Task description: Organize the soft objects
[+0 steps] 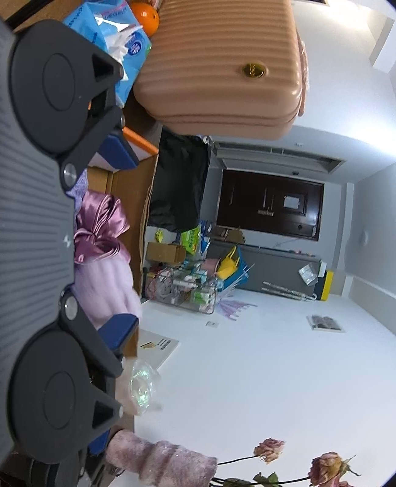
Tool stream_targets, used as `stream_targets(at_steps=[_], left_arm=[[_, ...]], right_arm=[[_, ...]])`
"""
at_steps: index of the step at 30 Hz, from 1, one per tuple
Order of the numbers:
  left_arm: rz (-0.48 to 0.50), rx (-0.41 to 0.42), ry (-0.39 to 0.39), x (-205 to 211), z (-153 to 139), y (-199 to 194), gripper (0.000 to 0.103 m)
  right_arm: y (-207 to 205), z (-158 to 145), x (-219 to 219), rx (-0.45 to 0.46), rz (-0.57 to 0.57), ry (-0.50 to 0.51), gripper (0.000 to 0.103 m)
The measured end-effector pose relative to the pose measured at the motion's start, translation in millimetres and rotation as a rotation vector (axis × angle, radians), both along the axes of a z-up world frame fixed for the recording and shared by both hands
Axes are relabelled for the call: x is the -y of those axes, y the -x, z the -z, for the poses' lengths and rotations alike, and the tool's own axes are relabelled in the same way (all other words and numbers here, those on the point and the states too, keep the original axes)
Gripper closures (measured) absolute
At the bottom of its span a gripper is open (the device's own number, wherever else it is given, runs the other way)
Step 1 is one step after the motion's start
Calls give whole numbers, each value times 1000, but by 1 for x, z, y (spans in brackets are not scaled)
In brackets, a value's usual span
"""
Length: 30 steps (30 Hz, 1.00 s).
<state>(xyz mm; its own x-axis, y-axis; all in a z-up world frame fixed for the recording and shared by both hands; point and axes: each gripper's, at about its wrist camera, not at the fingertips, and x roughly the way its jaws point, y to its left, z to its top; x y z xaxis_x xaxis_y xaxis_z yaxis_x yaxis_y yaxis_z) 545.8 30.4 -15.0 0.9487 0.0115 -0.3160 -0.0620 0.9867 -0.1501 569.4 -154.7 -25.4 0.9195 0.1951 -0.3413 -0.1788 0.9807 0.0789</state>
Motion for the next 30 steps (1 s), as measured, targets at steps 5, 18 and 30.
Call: stream_targets(at_steps=[5, 18, 30], left_arm=[[-32, 12, -9, -1, -1, 5, 0], [-88, 13, -4, -7, -4, 10, 0], [-101, 42, -28, -10, -12, 37, 0]], right_arm=[[3, 2, 3, 8, 15, -5, 0], [14, 1, 6, 52, 9, -19, 0], [49, -6, 4, 137, -9, -13, 0]])
